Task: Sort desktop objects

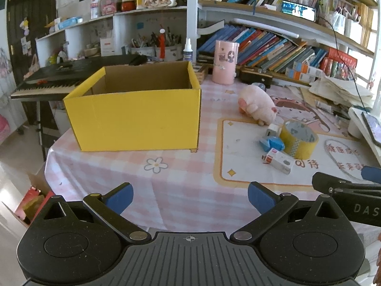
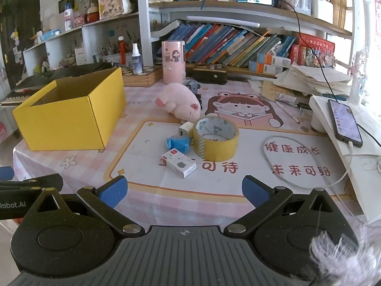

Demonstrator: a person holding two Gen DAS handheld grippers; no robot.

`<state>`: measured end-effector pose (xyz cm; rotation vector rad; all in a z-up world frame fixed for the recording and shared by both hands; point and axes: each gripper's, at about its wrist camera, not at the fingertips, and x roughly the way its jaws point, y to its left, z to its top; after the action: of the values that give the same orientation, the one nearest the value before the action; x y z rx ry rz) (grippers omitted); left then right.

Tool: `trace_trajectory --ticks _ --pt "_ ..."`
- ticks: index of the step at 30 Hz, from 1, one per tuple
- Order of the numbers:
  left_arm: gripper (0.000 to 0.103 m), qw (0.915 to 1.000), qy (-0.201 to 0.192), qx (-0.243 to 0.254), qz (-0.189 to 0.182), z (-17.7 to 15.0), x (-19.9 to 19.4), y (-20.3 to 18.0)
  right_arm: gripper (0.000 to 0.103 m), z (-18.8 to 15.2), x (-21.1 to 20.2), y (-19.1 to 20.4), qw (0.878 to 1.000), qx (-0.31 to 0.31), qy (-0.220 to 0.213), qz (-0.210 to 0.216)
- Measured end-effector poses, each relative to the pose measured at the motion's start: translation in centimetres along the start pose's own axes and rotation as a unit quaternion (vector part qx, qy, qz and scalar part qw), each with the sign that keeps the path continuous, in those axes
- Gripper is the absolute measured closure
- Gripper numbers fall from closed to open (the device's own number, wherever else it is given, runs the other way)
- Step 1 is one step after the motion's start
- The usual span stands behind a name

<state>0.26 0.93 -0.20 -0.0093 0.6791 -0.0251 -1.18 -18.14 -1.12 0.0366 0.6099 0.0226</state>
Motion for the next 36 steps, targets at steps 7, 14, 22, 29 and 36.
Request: trace_trajectory --ticks 7,14,22,29,36 --pt "0.0 1.0 -0.003 0.006 -0.007 -0.16 -0.01 -0.02 0.0 -0.08 -0.03 0.31 1.0 -0.006 0.001 0.002" --pt "0.0 0.9999 -0.001 -0.002 -0.013 -0.14 0.11 0.21 0.0 -0.11 0.08 0.29 1.0 -0.007 0.006 0.004" --pt "0.0 0.9996 0.001 -0.001 -0.029 -0.08 0.31 0.14 0.0 -0.1 0.31 -0.04 1.0 -0.003 0.014 0.001" --pt "0.0 0.9995 0.002 0.007 -0.03 -0.05 0.35 -0.27 0.0 -0.13 0.33 -0.27 1.0 0.002 0.019 -0.004" --pt "0.0 0.9995 0.002 0.006 -0.03 0.0 0.47 -0.34 0.0 -0.12 0.35 -0.38 1.0 0.004 0.019 -0.004"
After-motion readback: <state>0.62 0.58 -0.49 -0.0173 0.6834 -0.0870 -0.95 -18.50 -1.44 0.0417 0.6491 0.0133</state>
